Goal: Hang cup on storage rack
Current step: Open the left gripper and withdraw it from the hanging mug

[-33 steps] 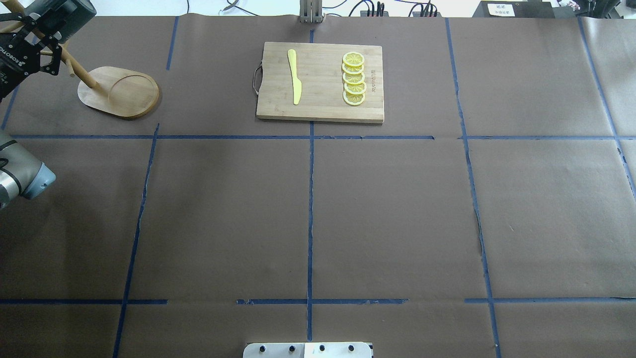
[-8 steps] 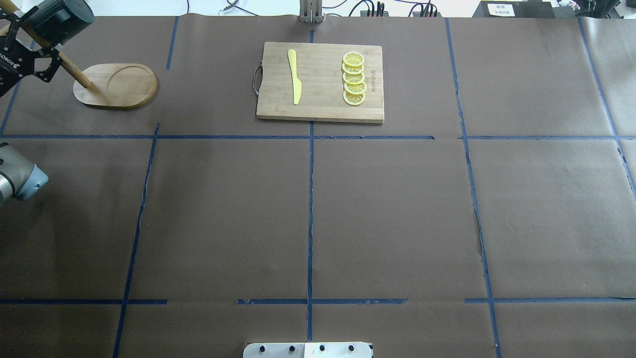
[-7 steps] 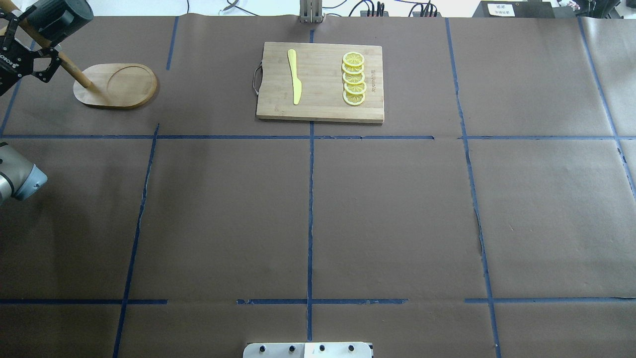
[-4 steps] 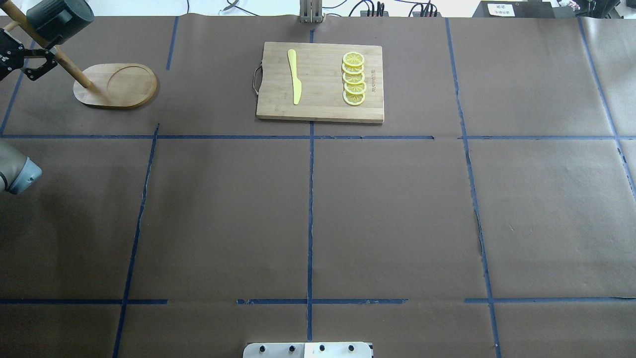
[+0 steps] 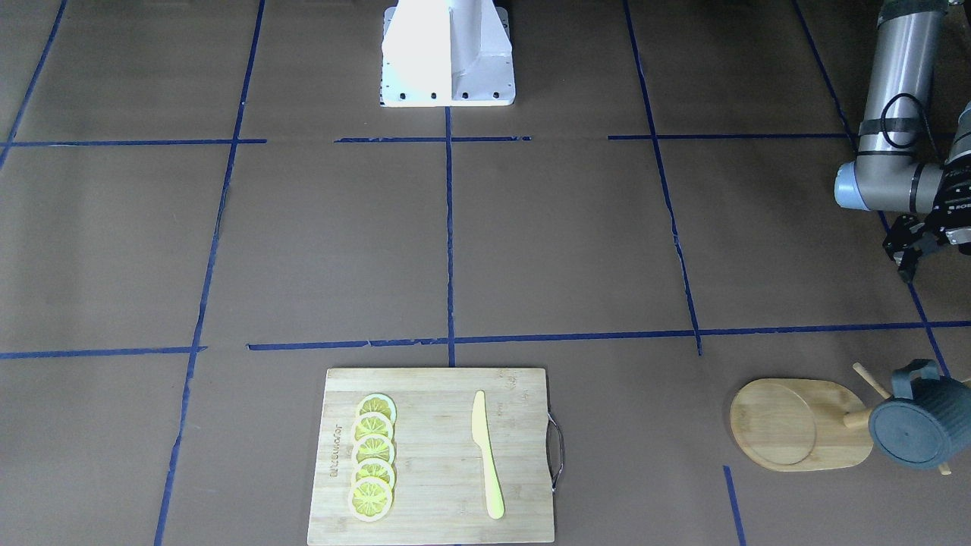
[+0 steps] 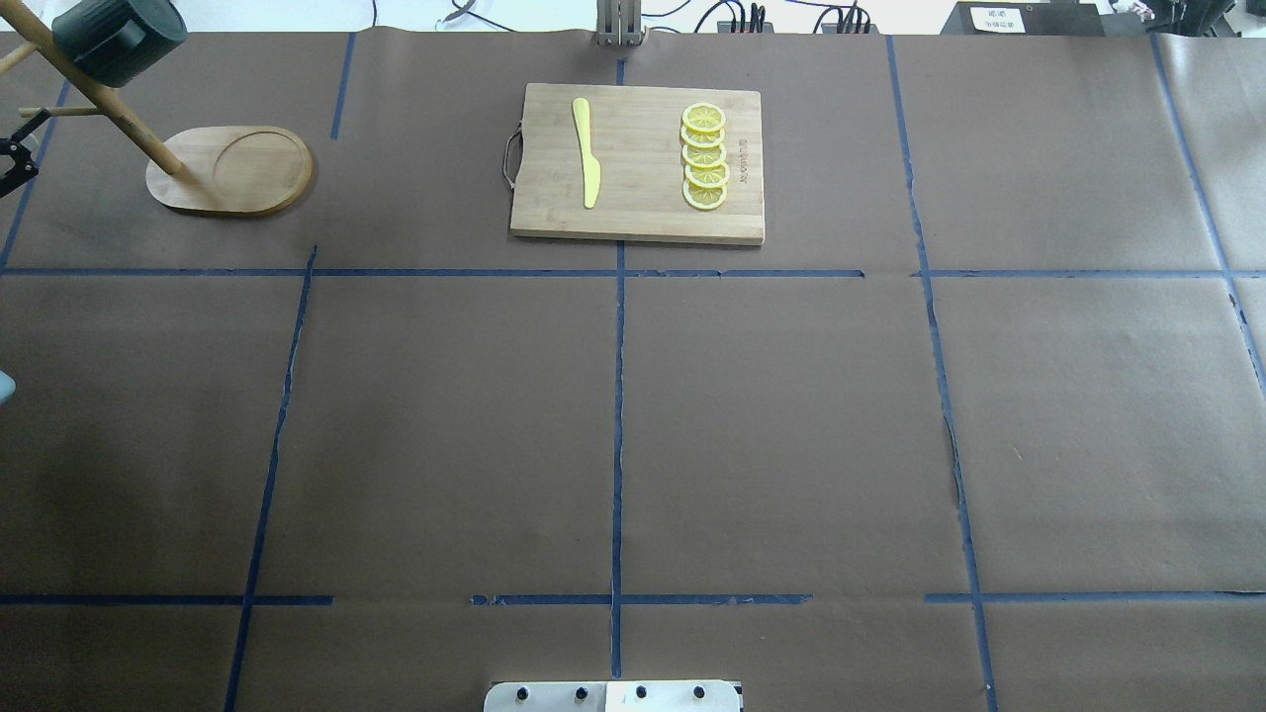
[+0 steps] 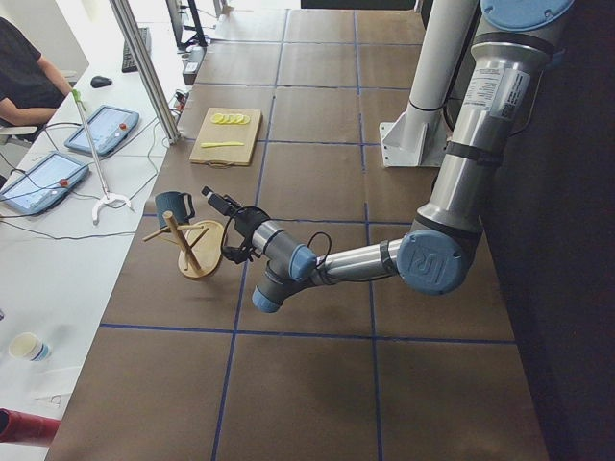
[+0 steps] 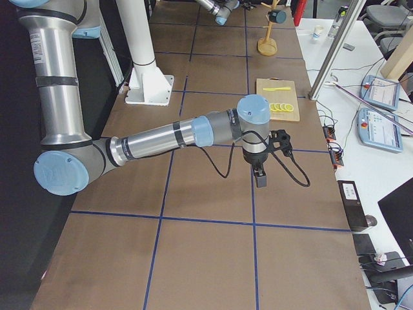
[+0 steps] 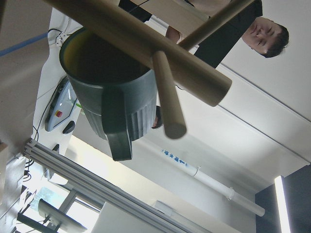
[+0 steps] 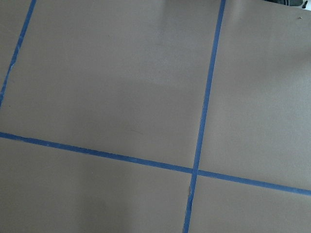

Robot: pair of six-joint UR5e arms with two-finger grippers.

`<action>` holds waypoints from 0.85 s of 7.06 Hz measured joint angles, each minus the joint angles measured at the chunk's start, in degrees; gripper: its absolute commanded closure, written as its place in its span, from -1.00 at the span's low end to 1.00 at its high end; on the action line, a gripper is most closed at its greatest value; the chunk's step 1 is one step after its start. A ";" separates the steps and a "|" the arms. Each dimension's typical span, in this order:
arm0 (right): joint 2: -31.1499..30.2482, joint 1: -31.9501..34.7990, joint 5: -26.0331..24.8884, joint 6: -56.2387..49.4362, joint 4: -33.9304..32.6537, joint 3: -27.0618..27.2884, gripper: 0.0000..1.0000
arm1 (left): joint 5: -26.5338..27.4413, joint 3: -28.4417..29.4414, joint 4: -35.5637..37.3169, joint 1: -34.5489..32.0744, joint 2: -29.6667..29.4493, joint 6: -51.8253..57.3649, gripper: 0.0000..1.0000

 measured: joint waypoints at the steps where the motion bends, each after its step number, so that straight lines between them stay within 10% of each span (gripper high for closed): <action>1: -0.20 0.01 0.00 0.02 -0.02 0.00 -0.99 | -4.11 -5.20 4.38 -2.70 2.15 0.01 -1.00; 6: -2.50 0.03 0.03 0.01 -0.02 -0.13 -0.99 | -32.11 -22.30 36.29 -22.57 3.86 30.39 -1.00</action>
